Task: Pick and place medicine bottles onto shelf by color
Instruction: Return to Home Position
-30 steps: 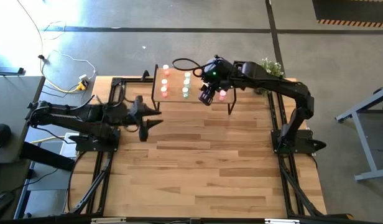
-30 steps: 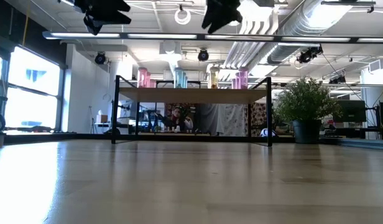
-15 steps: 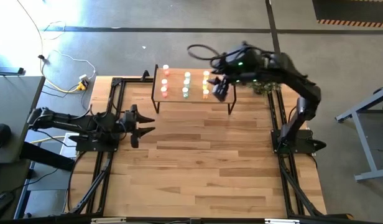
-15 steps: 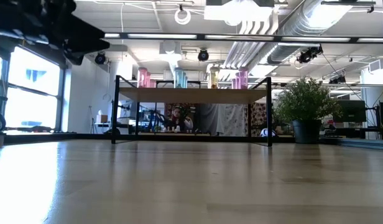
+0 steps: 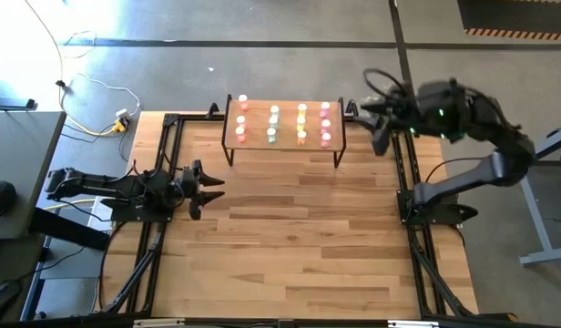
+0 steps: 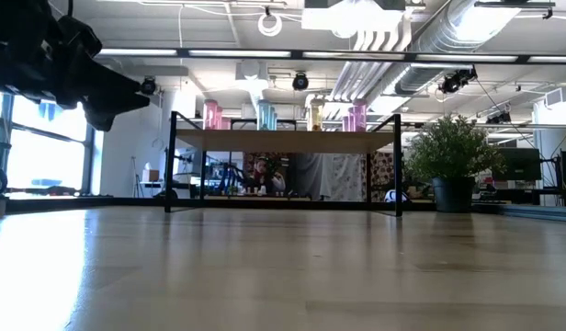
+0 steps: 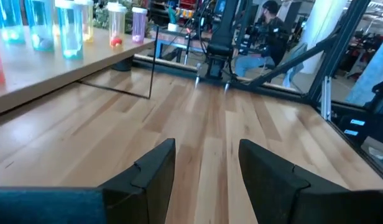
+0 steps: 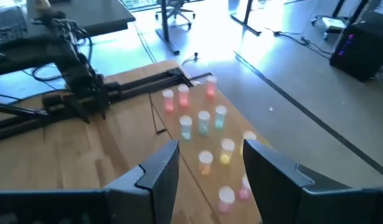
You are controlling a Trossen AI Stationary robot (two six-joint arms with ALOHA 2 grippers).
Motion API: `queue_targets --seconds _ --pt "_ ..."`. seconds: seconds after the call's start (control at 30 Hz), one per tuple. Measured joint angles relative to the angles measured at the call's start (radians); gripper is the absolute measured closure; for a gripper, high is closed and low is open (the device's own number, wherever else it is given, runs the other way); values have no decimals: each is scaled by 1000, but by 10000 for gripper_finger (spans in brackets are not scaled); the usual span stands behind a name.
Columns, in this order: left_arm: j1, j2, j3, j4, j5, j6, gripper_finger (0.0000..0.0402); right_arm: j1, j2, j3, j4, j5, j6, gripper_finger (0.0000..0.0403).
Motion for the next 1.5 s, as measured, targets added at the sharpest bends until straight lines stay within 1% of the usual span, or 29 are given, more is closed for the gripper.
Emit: queue_targets --seconds 0.17,0.4,0.63,0.77,0.93,1.03,1.17,1.37,1.5 --pt "17 0 1 -11 2 -33 234 80 -224 -349 174 90 44 233" --pt "19 1 2 -75 -34 -174 234 181 -525 -826 395 92 124 233" --pt "19 0 2 -63 -34 -188 234 259 -768 -1228 588 89 185 233" --pt "19 0 2 -63 -34 -188 234 284 -878 -1416 683 88 196 233" --pt "19 0 2 -63 -34 -194 234 302 -990 -1577 788 52 196 233" --pt "19 0 2 -63 -35 -195 234 310 -1043 -1645 850 9 196 233" --pt "19 0 2 -63 -36 -195 234 320 -1111 -1726 939 -1 198 233" --pt "19 0 2 -63 -36 -195 234 319 -1189 -1805 963 -1 250 233" --pt "19 0 2 -63 -36 -195 234 319 -1211 -1847 927 30 354 233"
